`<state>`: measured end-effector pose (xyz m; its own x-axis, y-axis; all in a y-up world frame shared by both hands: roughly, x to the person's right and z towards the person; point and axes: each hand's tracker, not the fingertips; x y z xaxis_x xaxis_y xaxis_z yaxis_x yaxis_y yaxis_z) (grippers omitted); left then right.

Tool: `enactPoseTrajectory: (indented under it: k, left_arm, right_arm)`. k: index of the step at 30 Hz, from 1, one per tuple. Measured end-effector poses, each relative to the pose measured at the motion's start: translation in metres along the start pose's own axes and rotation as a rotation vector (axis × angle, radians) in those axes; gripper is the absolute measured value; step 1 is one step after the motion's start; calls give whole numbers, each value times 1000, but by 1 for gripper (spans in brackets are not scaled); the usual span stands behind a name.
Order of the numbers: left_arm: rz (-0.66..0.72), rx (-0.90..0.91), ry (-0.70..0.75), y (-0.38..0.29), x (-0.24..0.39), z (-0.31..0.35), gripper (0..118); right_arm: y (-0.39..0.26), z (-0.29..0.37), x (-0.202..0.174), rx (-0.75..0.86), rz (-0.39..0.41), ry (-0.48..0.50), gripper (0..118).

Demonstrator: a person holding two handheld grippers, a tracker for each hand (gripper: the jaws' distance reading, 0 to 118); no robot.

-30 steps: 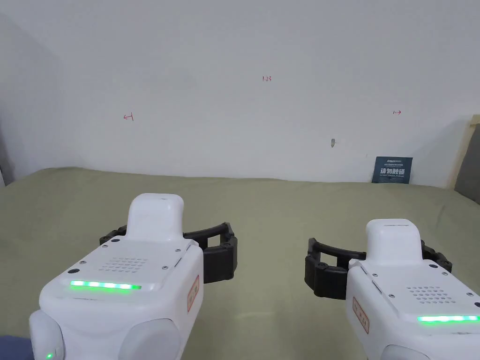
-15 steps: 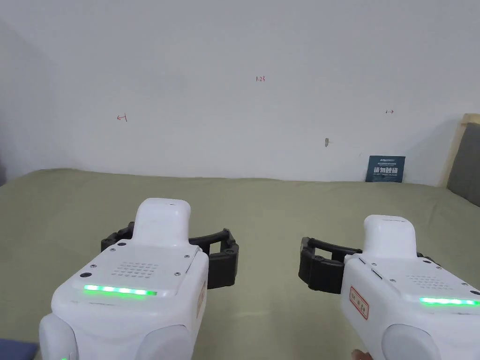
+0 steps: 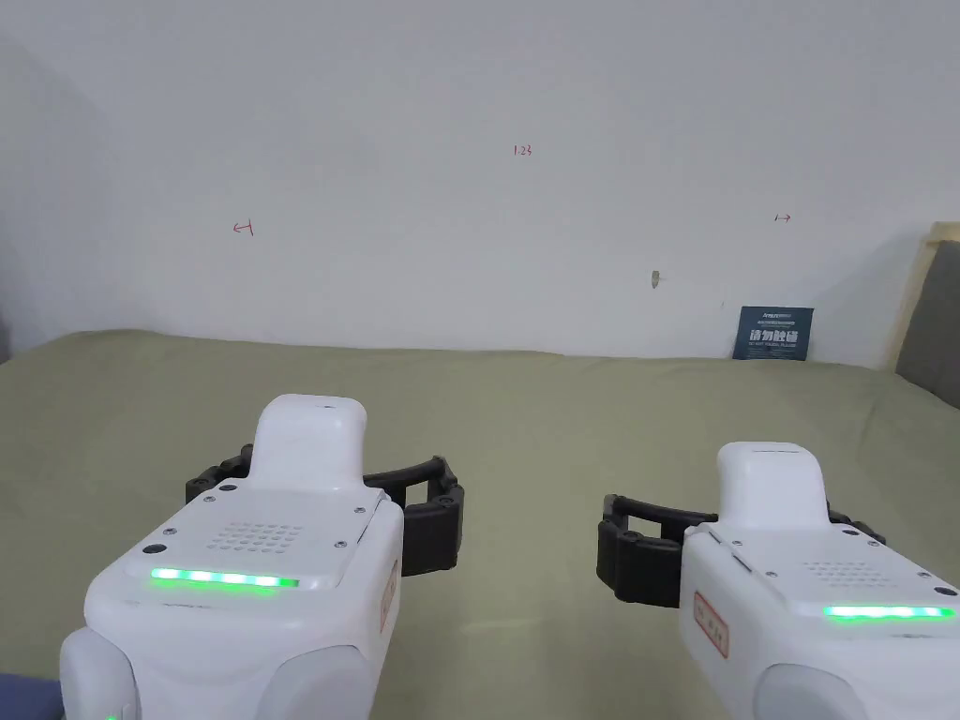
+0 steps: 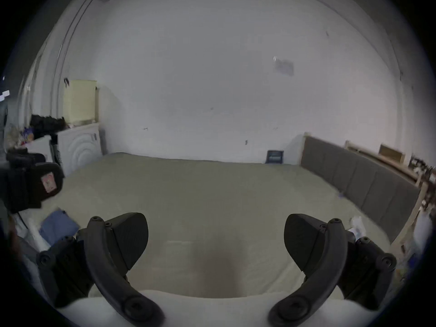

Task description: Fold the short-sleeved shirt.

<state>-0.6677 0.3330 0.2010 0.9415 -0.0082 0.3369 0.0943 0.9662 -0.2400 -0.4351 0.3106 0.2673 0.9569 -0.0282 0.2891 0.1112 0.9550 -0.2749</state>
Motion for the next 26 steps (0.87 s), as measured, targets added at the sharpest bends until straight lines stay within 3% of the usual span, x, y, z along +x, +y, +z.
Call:
enactPoseTrajectory:
  k: [1,6,14,21,26]
  left_arm:
    - [-1,0,2,-1,0,0,105]
    - [-19,-5,21,-4,-1,-1,105]
    - [3,-31,22,-5,-5,-5,105]
    - [-3,-40,25,-7,-4,-7,105]
    - [10,-37,18,-6,-5,-7,105]
  right_arm:
    - [1,-1,2,-12,-23,2,114]
    - [0,-8,-2,-26,69,-121,114]
    - [0,-11,7,-86,-25,-52,114]
    - [-2,-19,12,-116,-52,-58,114]
    - [-2,-17,4,-86,23,-101,113]
